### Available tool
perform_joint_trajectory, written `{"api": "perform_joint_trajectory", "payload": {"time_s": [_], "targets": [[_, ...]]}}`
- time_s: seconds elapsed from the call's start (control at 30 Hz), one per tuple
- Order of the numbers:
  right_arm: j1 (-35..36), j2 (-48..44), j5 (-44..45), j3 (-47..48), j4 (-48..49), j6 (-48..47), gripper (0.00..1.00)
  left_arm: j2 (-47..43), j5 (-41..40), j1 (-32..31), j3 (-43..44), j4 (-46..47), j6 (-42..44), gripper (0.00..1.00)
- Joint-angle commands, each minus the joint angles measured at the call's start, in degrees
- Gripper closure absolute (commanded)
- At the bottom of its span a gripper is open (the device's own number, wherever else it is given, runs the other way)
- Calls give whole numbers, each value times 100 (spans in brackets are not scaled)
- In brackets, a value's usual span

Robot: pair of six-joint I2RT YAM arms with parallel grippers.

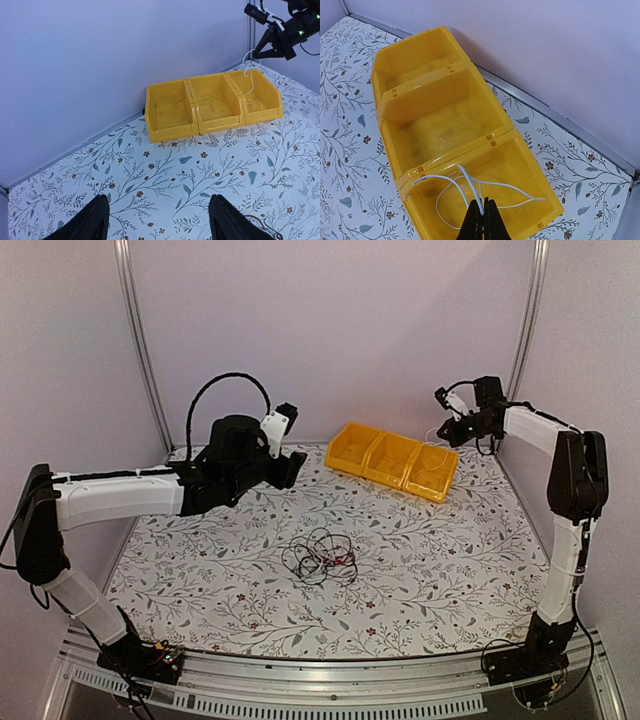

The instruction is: Untangle the cables

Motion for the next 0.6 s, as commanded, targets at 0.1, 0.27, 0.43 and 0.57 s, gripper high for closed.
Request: {"api": "perform_joint_trajectory", "payload": {"time_s": [0.1, 0.27, 0.43, 0.57], "targets": [[-6, 852, -44, 547, -693, 87, 100, 88, -128, -166, 52, 3, 115, 30], [-9, 1220, 207, 851, -884, 74, 100, 119, -180, -244, 52, 3, 178, 30], [42, 1370, 307, 916, -929, 55, 98, 156, -158, -263, 61, -3, 154, 30], [133, 1223, 505, 970, -1091, 18, 82, 191, -62, -267, 102, -57, 86, 29]]}}
